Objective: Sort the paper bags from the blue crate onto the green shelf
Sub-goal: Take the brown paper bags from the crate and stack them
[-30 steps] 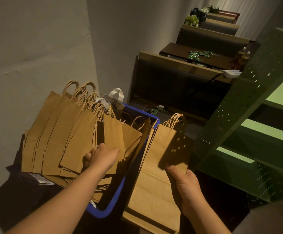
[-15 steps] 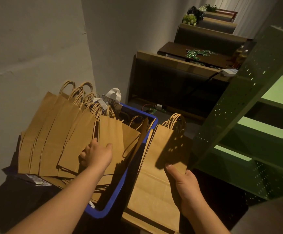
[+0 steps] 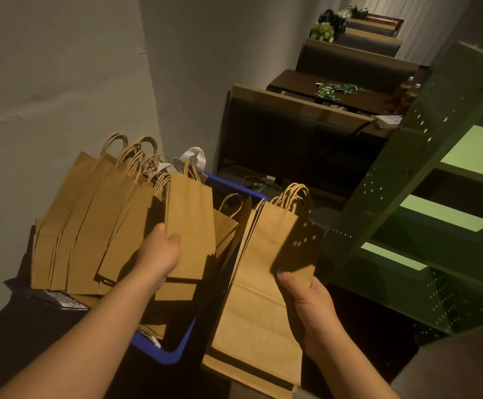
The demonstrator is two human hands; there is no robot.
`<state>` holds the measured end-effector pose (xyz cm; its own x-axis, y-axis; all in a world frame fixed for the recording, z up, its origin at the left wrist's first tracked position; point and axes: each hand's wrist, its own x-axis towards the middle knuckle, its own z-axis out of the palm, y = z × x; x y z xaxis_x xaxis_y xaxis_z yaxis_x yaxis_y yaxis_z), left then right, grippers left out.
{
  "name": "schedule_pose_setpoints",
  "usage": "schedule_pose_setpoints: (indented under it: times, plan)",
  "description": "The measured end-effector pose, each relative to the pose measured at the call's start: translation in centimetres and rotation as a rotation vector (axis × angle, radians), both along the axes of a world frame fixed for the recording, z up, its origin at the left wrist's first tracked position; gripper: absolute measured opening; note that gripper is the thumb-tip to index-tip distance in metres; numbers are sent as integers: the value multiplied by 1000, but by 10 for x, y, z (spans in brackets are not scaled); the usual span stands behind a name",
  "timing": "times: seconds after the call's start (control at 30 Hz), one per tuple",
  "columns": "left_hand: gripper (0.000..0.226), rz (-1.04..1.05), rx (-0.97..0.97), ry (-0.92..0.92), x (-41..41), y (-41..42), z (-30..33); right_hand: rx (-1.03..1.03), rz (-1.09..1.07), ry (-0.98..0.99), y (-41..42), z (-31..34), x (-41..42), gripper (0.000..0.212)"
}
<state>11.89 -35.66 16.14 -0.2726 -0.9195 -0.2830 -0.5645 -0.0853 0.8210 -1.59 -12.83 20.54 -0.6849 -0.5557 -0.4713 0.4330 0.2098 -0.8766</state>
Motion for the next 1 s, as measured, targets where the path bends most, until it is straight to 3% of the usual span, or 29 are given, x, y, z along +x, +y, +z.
schedule_pose_setpoints:
  times: [0.13, 0.3, 0.57, 0.63, 0.73, 0.93, 1.0]
  plan:
    - [44, -35, 42, 120, 16, -12, 24, -62, 24, 23, -1, 12, 0, 19]
    - [57, -124, 38, 121, 27, -5, 40, -117, 33, 73, -8, 27, -3, 24]
    - [37, -180, 30, 298, 28, 28, 58, -202, 4, 119, -15, 48, -6, 60]
    - [38, -208, 107, 316, 26, 41, 57, -209, 7, 122, -16, 51, -5, 56]
    - [59, -209, 261, 350, 23, 56, 42, -226, 16, 121, -14, 51, -1, 51]
    - [41, -231, 444, 402, 18, 77, 21, -195, 21, 147, -9, 42, 3, 55]
    - [53, -203, 505, 458, 18, 80, 12, -176, 23, 162, -8, 41, 4, 53]
